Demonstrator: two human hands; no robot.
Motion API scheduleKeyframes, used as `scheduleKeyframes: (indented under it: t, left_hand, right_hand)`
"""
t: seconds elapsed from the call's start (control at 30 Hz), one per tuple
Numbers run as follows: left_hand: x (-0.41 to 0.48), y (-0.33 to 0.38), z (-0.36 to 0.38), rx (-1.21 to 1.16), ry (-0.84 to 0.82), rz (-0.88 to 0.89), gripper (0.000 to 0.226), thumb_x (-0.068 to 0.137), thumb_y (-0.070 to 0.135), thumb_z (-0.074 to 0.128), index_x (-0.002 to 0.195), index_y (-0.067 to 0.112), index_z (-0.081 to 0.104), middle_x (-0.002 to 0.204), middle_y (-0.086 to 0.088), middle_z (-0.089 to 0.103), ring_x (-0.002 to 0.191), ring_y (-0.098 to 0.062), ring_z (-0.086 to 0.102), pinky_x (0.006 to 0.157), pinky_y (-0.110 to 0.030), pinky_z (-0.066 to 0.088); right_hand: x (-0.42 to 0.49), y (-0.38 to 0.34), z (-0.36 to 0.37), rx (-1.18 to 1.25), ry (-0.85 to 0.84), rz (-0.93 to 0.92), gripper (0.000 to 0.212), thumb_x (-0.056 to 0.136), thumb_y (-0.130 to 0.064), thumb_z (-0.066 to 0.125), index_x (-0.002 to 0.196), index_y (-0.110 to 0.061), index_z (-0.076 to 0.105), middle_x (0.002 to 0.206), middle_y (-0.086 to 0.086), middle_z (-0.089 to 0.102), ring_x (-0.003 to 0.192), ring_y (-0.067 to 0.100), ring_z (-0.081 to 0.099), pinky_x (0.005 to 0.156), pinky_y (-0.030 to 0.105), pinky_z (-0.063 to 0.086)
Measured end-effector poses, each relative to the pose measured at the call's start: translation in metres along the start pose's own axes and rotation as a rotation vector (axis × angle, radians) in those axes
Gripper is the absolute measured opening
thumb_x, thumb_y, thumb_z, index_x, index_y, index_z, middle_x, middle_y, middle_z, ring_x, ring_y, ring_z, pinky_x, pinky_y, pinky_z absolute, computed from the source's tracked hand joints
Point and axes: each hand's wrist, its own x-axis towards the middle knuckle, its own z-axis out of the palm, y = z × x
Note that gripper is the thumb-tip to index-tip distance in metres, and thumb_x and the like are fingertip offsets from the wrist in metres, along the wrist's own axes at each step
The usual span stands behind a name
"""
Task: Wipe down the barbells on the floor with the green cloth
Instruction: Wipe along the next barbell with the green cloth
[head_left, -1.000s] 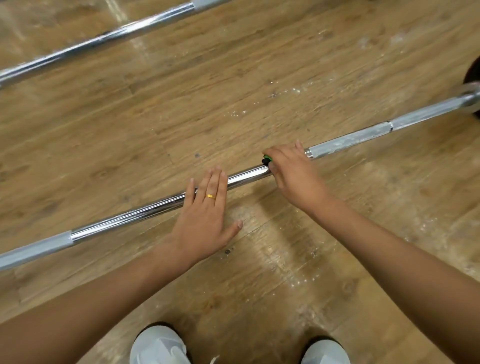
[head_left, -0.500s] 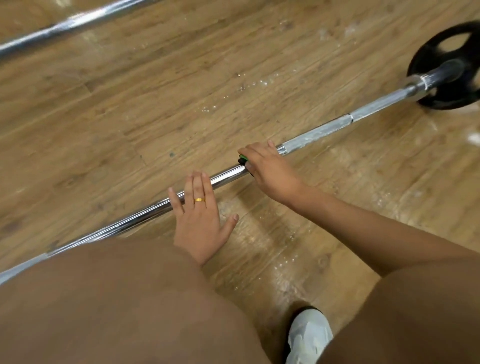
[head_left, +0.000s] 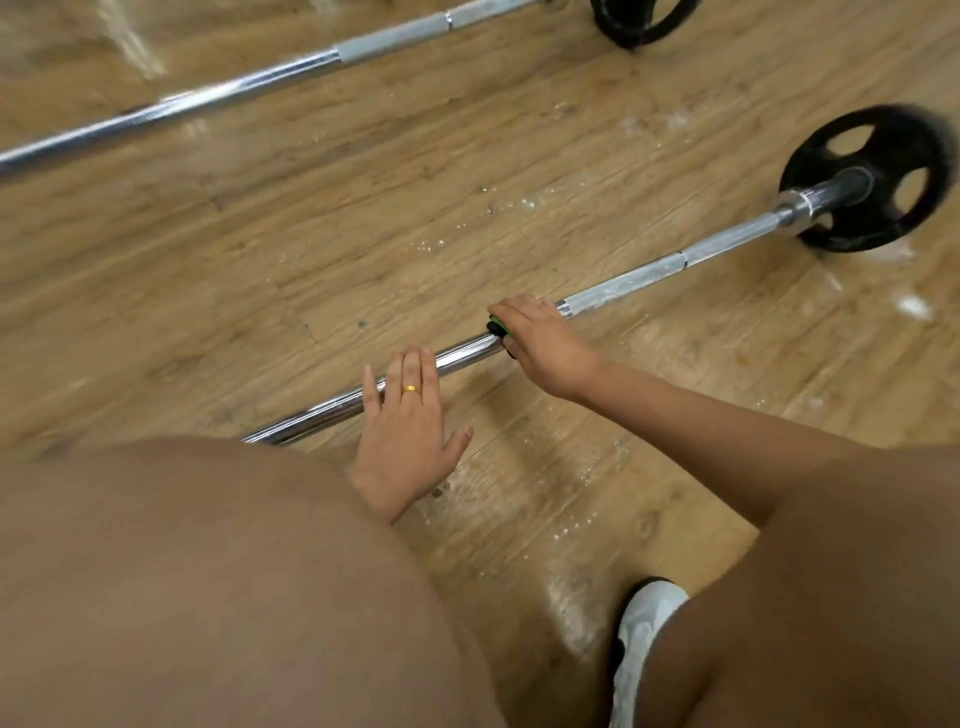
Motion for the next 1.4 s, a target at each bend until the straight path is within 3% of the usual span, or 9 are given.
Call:
scheduleKeyframes:
  t: [0.23,0.63,1.0,1.23,1.4]
  left_hand:
    - [0.003,0.000,0.001,0.032,-0.020,0.004,0.110,0.088,0.073,0.042,0.159,0.002,-0.001,0.167,-0.015,0.007,0.155,-0.030,0.002,0.121,-0.059,-0.002]
    - [0.004,0.000,-0.004,0.085,-0.043,-0.010,0.113,0.086,0.075,0.043,0.159,0.001,0.002,0.168,-0.016,0.005,0.156,-0.030,0.001,0.122,-0.058,-0.003]
    - [0.014,-0.002,0.002,0.131,-0.018,-0.030,0.109,0.085,0.076,0.029,0.158,-0.003,0.012,0.166,-0.019,0.014,0.155,-0.032,0.009,0.120,-0.062,-0.001]
    - [0.021,-0.007,0.001,0.116,0.017,-0.033,0.108,0.085,0.075,0.036,0.158,-0.002,0.015,0.164,-0.019,0.021,0.154,-0.032,0.017,0.119,-0.061,-0.003]
    - [0.023,-0.009,-0.005,0.107,0.003,-0.015,0.110,0.083,0.076,0.028,0.159,-0.001,0.011,0.166,-0.017,0.016,0.155,-0.029,0.011,0.122,-0.060,-0.003]
  right_hand:
    - [-0.001,0.004,0.003,-0.001,0.019,-0.031,0.044,0.102,-0.011,0.043,0.146,-0.007,0.041,0.146,0.009,0.045,0.137,0.027,0.035,0.117,0.043,0.021]
    - [0.003,0.016,0.008,0.083,0.103,-0.104,0.045,0.104,-0.014,0.042,0.148,-0.008,0.042,0.148,0.007,0.046,0.139,0.025,0.036,0.120,0.038,0.007]
    - [0.015,0.023,0.017,0.181,0.168,-0.162,0.038,0.100,-0.007,0.049,0.138,-0.006,0.052,0.136,0.008,0.055,0.131,0.026,0.045,0.118,0.042,0.015]
    - [0.021,0.019,0.020,0.154,0.197,-0.144,0.042,0.099,-0.007,0.045,0.141,-0.008,0.050,0.139,0.008,0.052,0.134,0.027,0.044,0.122,0.043,0.008]
    - [0.017,0.026,0.017,0.093,0.205,-0.221,0.044,0.098,-0.008,0.051,0.142,-0.009,0.049,0.142,0.007,0.052,0.134,0.026,0.043,0.122,0.042,0.009]
